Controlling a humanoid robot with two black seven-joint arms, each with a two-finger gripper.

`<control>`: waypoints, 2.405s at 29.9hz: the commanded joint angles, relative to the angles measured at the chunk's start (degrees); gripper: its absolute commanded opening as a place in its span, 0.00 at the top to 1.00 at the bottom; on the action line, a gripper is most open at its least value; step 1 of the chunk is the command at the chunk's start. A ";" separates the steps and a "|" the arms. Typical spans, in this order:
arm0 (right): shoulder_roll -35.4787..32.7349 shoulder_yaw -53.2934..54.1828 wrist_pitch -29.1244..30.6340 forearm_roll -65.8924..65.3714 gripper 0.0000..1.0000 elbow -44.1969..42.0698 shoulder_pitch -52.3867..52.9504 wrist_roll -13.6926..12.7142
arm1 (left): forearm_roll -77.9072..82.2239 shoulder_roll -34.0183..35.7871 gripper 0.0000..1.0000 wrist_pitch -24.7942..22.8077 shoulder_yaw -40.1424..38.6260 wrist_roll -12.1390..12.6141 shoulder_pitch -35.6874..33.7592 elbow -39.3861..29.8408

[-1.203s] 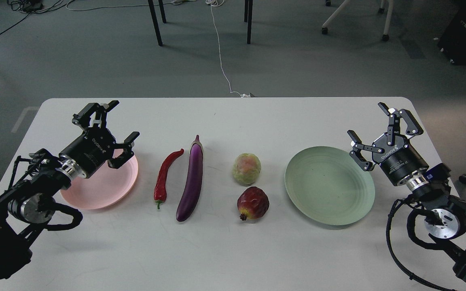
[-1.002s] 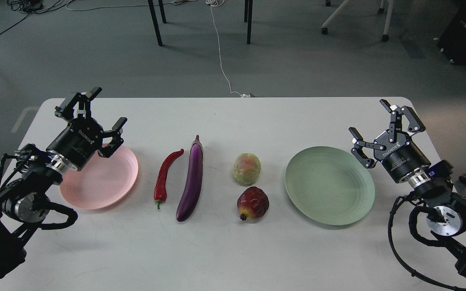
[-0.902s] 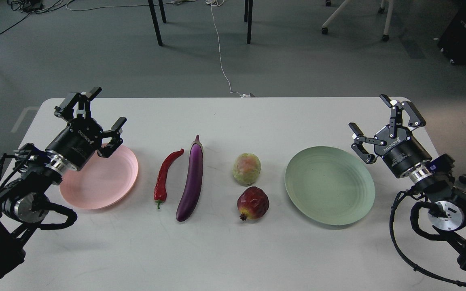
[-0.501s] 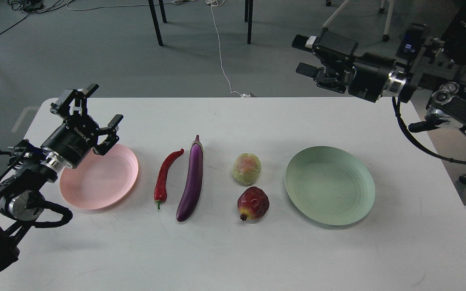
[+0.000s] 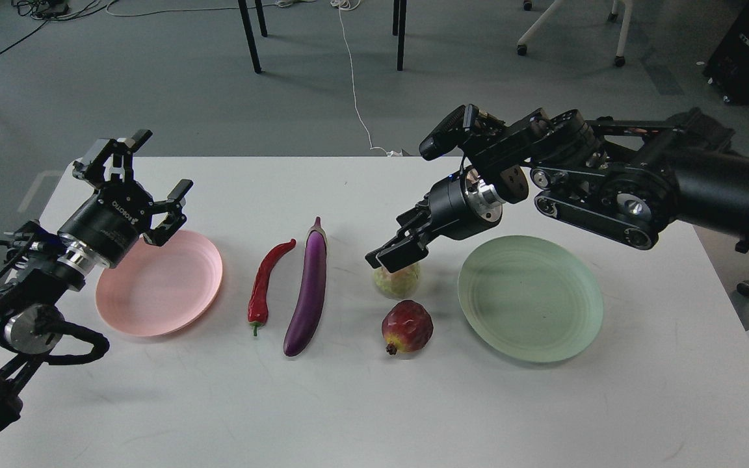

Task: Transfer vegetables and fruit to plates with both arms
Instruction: 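Move the right gripper over the pale peach beside the green plate, then grasp the pale peach with the right gripper and lift it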

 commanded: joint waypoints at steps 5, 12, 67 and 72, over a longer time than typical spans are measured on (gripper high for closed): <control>6.46 -2.49 0.01 -0.25 0.01 -6.84 -0.75 0.00 | -0.09 0.50 0.02 0.00 -0.48 0.03 0.00 -0.01; 11.21 -4.43 0.01 -0.51 0.01 -12.73 -0.84 0.00 | -0.09 0.50 0.02 0.00 -0.48 -0.05 0.00 -0.01; 12.18 -12.95 -1.27 -0.43 0.49 -19.50 -4.09 0.00 | -0.35 2.17 0.02 0.00 -0.48 -0.05 0.97 -0.01; 12.18 -12.95 -1.27 -0.34 0.49 -19.41 -3.39 0.00 | -0.35 2.17 0.02 0.00 -0.48 -0.05 0.97 -0.01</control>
